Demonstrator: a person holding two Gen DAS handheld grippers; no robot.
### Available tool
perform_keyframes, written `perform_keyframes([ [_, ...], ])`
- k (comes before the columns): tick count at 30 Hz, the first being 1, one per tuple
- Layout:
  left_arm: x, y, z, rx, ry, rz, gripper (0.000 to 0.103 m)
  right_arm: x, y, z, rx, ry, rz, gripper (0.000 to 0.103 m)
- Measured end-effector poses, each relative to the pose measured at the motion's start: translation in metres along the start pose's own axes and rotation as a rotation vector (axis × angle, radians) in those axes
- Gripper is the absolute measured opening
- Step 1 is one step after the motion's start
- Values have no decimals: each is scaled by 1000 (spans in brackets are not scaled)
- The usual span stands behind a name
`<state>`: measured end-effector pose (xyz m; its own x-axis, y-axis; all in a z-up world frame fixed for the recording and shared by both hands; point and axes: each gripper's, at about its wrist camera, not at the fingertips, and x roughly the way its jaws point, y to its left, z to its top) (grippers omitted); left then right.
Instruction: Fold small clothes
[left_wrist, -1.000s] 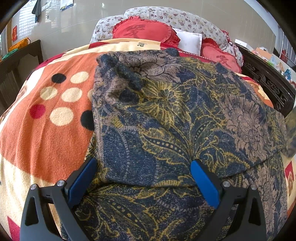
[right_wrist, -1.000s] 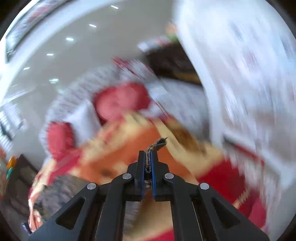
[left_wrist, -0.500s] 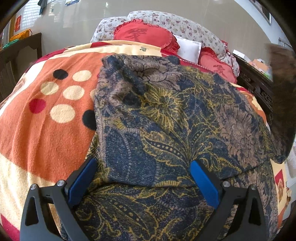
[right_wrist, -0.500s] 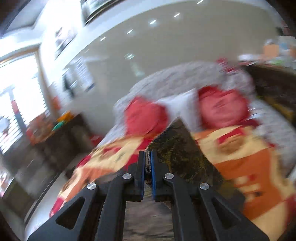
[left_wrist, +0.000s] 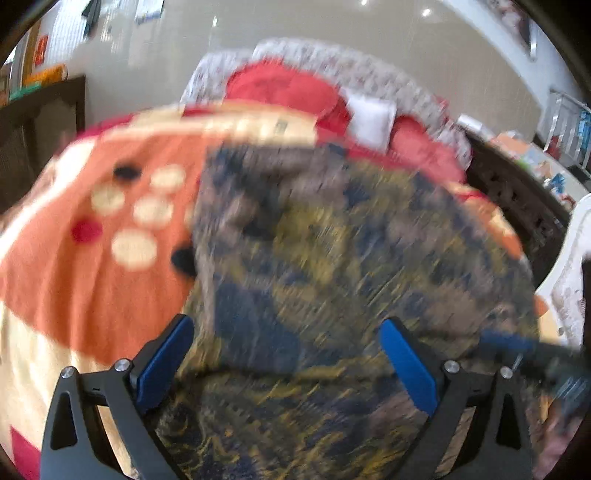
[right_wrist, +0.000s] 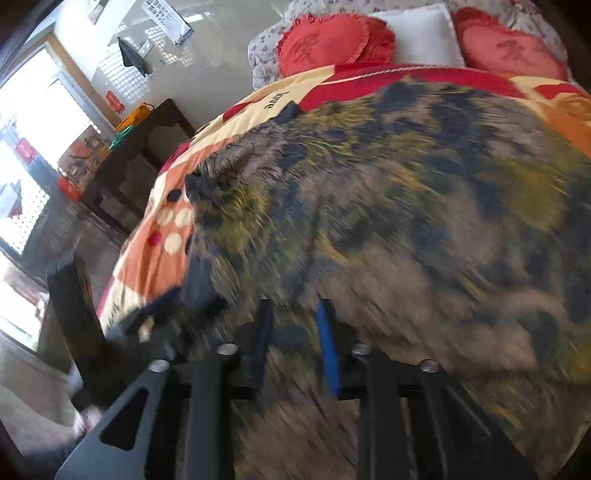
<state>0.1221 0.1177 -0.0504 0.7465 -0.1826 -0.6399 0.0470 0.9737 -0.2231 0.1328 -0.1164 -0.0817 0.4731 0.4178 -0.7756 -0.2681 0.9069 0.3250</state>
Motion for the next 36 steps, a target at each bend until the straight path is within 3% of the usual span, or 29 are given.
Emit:
perform_keyframes([
  [2,1,-11,13,0,-27,-91,103,-12,-11,-18,-42,-23,-91,12],
  [4,16,-26,25,4,13,-204,103,-22,-18,-36,-78,-24,-174,12],
  [5,31,-37,30,12,56,-265,103,-24,-18,-43,-89,-33,-176,12],
  [7,62,-50,35,21,134,-292,102,-32,-17,-55,-102,-87,-169,14],
  [9,87,-51,34,-18,195,-327,102,-33,-16,-57,-117,-88,-197,15],
  [13,104,-50,41,-71,185,-359,102,-26,-7,-56,-152,-93,-251,17],
  [18,105,-60,44,-69,256,-545,102,-23,-16,-49,-109,-98,-202,17],
  [21,104,-64,40,-22,296,-577,101,-23,-18,-49,-92,-101,-183,17],
  [26,100,-62,36,-60,343,-675,101,-26,-15,-51,-95,-101,-187,17],
  [28,104,-64,39,-59,349,-678,101,-26,-15,-51,-94,-101,-185,17],
  [34,114,-74,53,-80,314,-565,89,-26,-14,-52,-93,-100,-185,17],
  [35,113,-77,53,-57,308,-542,86,-26,-14,-52,-93,-101,-186,17],
  [36,112,-79,52,-37,300,-517,76,-26,-14,-52,-94,-100,-187,17],
])
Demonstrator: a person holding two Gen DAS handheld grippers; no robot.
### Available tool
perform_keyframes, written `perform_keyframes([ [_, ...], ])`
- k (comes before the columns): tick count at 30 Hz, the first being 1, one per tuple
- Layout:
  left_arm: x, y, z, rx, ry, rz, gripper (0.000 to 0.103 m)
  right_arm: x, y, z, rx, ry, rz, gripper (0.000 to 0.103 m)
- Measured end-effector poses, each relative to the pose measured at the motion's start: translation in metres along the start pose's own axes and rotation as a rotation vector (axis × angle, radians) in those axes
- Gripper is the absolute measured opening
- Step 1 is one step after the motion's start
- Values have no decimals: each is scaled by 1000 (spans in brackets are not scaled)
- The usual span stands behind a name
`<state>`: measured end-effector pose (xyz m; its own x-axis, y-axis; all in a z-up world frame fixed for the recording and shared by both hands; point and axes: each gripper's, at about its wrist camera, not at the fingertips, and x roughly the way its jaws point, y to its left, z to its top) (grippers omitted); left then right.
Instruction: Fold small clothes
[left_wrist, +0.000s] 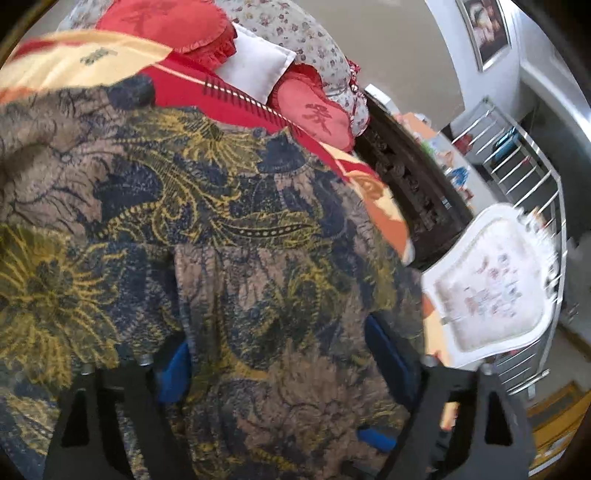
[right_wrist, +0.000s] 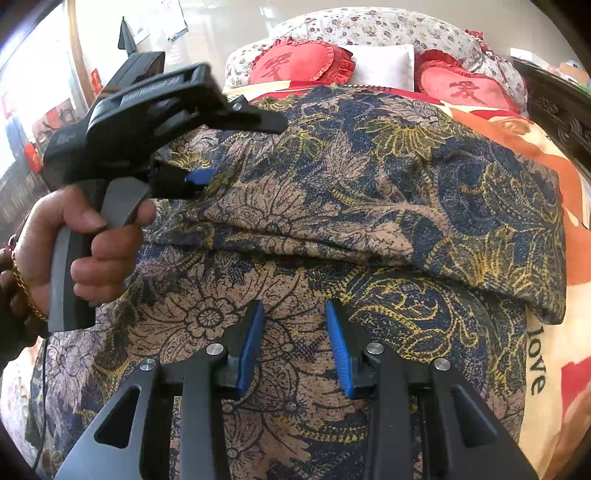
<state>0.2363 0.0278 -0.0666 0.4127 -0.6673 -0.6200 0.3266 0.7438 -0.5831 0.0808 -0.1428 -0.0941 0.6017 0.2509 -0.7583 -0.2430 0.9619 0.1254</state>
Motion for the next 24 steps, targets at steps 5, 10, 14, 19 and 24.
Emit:
perform_keyframes([
  [5,-11,21,-6,-57,4,88,6,0,-1,0,0,0,1,17],
  [10,-61,2,-5,44,-105,185,3,0,-1,0,1,0,1,17],
  [14,-117,10,4,22,-202,204,3,-1,-1,0,3,1,4,17],
  [19,-161,48,2,-36,-228,303,3,-1,-1,0,3,1,3,17],
  [24,-159,69,-12,-77,-194,352,4,-2,-2,1,6,1,6,17],
])
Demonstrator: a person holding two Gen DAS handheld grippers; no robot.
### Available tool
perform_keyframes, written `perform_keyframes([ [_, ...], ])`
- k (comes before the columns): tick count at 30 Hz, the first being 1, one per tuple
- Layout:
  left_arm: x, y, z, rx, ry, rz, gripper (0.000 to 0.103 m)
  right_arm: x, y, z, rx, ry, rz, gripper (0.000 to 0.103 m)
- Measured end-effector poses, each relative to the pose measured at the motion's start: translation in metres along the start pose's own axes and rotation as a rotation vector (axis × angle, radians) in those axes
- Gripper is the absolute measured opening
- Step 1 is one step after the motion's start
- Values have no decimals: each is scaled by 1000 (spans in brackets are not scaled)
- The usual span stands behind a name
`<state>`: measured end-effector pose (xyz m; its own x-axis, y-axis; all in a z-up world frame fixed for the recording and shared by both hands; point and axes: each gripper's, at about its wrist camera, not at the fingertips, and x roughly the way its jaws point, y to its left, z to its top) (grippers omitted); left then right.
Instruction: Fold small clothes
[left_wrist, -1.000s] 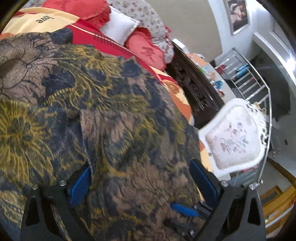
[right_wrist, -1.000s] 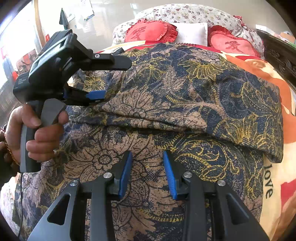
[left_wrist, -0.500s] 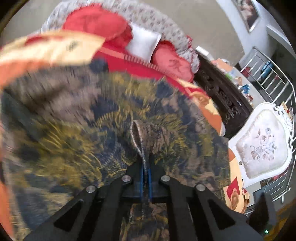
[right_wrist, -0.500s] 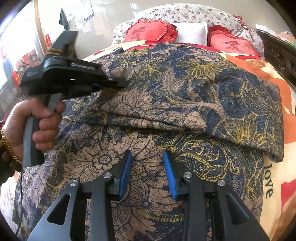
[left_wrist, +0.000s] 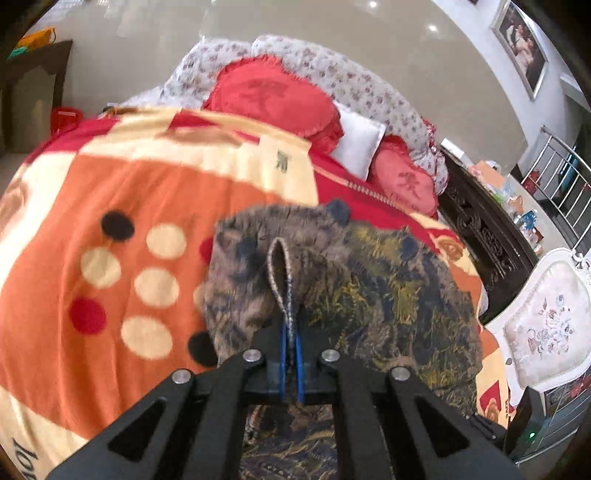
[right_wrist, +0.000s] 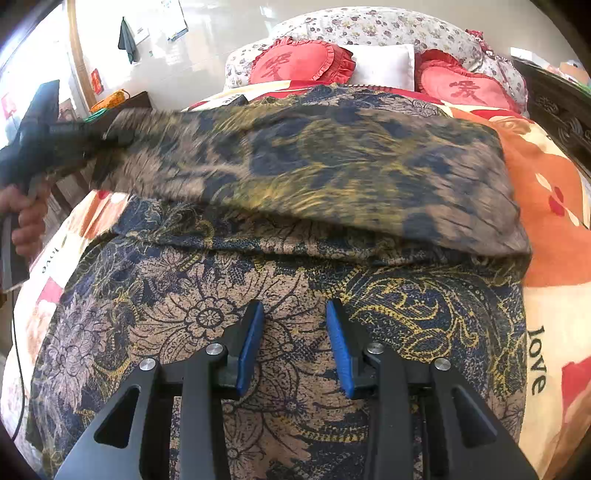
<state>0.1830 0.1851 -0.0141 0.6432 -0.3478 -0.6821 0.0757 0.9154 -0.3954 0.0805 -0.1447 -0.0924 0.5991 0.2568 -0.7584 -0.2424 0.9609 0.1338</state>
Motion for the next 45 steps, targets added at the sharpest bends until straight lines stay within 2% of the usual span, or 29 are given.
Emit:
perform_keyframes([
  [3,18,-2,-14,25,46,100,8,0,1,0,-2,1,-2,17],
  [5,28,-7,-18,39,75,193,22,0,1,0,-5,3,-1,20],
  [6,25,-10,-19,46,58,230,32,0,2,0,-8,6,8,26],
  [7,22,-12,-20,60,29,262,37,1,3,0,-13,10,20,30],
  [8,15,-19,-22,82,-22,304,39,2,6,1,-23,17,37,37],
  [9,7,-28,-24,107,-76,330,47,2,8,1,-30,22,43,46],
  [10,-1,-40,-27,141,-132,333,62,4,11,2,-48,34,55,52],
  [12,-6,-64,-36,219,-212,310,81,8,22,4,-99,72,64,71],
  [13,-3,-77,-41,265,-231,287,85,11,27,4,-125,90,52,73],
  [15,14,-85,-46,293,-196,262,85,14,38,4,-176,106,4,74],
  [16,22,-83,-47,286,-176,266,85,13,40,4,-187,105,-2,72],
  [17,32,-76,-47,262,-143,272,84,10,39,4,-184,99,-2,64],
  [18,41,-68,-47,231,-113,286,80,6,36,5,-173,99,-6,51],
  [19,51,-54,-47,191,-80,316,73,3,32,7,-161,99,-3,43],
  [20,56,-45,-46,164,-57,330,70,-6,24,13,-140,79,0,25],
  [21,59,-36,-47,137,-43,317,69,-15,15,20,-116,30,-10,14],
  [23,55,-27,-49,103,-60,281,69,-32,-8,36,-70,-95,-99,12],
  [24,53,-26,-51,95,-64,286,70,-35,-24,45,-30,-132,-159,3],
  [25,53,-23,-52,90,-63,298,79,-33,-39,51,13,-135,-182,0],
  [27,54,-13,-53,41,-40,291,84,-12,-77,56,123,-65,-207,0],
  [28,52,-9,-54,22,-48,274,84,4,-95,52,170,6,-182,0],
  [29,51,-8,-55,16,-50,270,84,8,-109,46,201,-10,-123,0],
  [34,63,-18,-53,58,-33,348,86,6,-116,63,209,83,-73,0],
  [35,64,-19,-52,60,-33,357,86,3,-118,73,209,82,-63,0],
  [38,64,-17,-51,51,-36,351,87,-12,-123,111,203,-56,-88,0],
  [39,65,-17,-50,50,-36,351,87,-9,-124,119,211,-76,-88,0],
  [41,66,-17,-50,51,-37,354,87,16,-131,136,236,-47,-79,0],
  [43,65,-16,-50,46,-39,349,87,56,-136,136,215,55,-133,0],
  [45,65,-15,-49,38,-42,344,87,67,-137,127,206,34,-147,0],
])
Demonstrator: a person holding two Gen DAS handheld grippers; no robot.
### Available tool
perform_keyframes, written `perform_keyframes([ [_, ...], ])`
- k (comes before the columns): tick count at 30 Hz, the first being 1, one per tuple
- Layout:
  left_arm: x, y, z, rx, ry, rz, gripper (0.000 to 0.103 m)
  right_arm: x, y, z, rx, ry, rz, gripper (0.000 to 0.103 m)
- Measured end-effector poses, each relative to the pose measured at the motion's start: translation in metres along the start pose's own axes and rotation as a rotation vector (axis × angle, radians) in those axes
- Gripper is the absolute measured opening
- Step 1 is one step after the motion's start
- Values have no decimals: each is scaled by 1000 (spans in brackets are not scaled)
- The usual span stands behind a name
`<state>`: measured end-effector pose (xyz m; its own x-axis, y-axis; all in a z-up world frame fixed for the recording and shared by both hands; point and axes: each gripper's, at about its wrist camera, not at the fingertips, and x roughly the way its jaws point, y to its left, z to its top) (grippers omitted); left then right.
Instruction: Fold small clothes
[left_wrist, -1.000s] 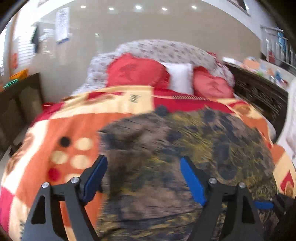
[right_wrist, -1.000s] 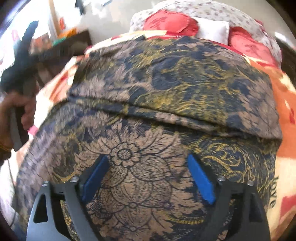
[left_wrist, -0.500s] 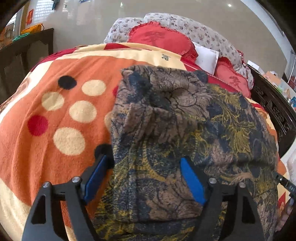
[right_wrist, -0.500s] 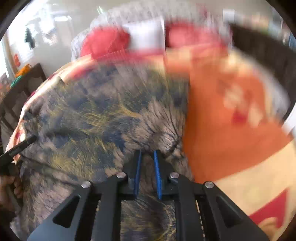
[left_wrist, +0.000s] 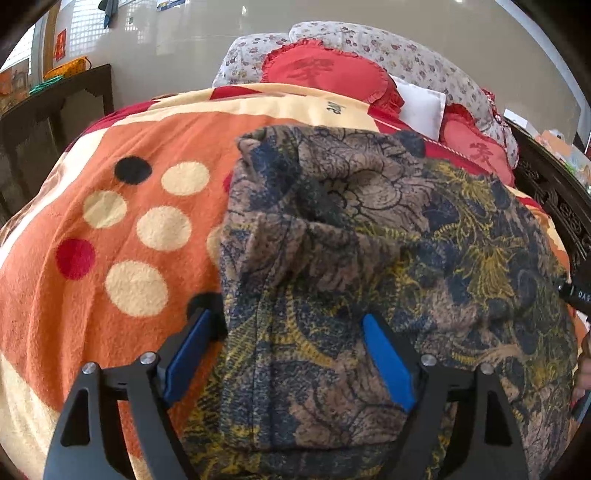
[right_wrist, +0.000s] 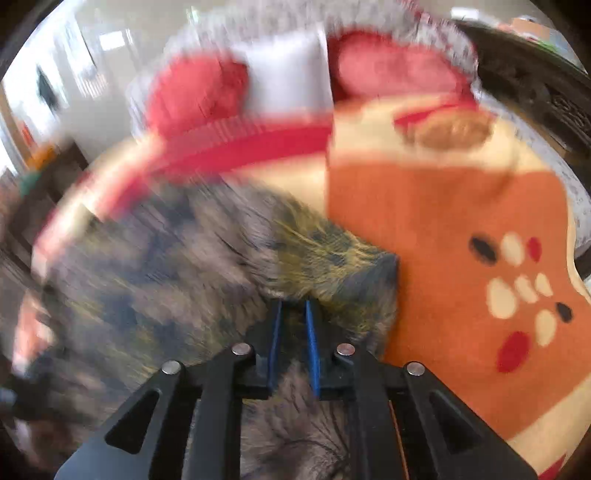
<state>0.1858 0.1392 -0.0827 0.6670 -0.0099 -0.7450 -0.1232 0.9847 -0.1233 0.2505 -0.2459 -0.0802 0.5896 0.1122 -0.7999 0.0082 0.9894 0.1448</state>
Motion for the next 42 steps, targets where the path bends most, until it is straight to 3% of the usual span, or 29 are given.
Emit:
perform_keyframes([
  [4,-2,4,1,-21,-11,-13,86,-11,16,3,-43,19,-86,0],
  [6,-5,5,1,-25,-18,-11,86,-32,35,6,-81,-48,-101,0],
  [8,-13,7,2,-36,-43,31,84,-52,57,1,-123,-130,-54,0],
  [9,-22,7,3,-37,-73,57,76,-57,70,-5,-150,-149,-33,0],
  [11,-52,-2,6,-22,-186,88,74,-52,94,-17,-187,-149,-7,0],
  [14,-73,-35,12,83,-246,4,79,-29,96,-36,-202,-107,-17,0],
  [16,-57,-48,15,126,-203,25,79,-18,91,-50,-182,-150,-18,0],
  [18,-24,-48,17,125,-113,79,79,-17,93,-51,-189,-156,-31,0],
  [19,3,-41,18,108,-26,116,80,-18,94,-54,-199,-156,-41,0],
  [20,18,-33,19,76,21,101,83,-18,96,-55,-209,-159,-55,0],
  [21,20,-29,23,53,13,97,91,-20,99,-61,-215,-162,-62,0],
  [23,32,-23,30,23,53,78,97,-19,105,-63,-231,-161,-88,0],
  [28,38,-29,29,46,50,106,99,-13,113,-63,-275,-159,-153,0],
  [33,38,-24,30,58,54,106,99,-13,103,-59,-225,-145,-88,0],
  [38,-14,-33,35,146,19,120,88,-32,111,-50,-261,-97,-105,0],
  [40,-39,-33,28,164,-7,99,88,-65,111,-54,-250,-139,-47,0],
  [42,-50,-37,17,175,-7,75,88,-86,112,-67,-271,-184,-87,7],
])
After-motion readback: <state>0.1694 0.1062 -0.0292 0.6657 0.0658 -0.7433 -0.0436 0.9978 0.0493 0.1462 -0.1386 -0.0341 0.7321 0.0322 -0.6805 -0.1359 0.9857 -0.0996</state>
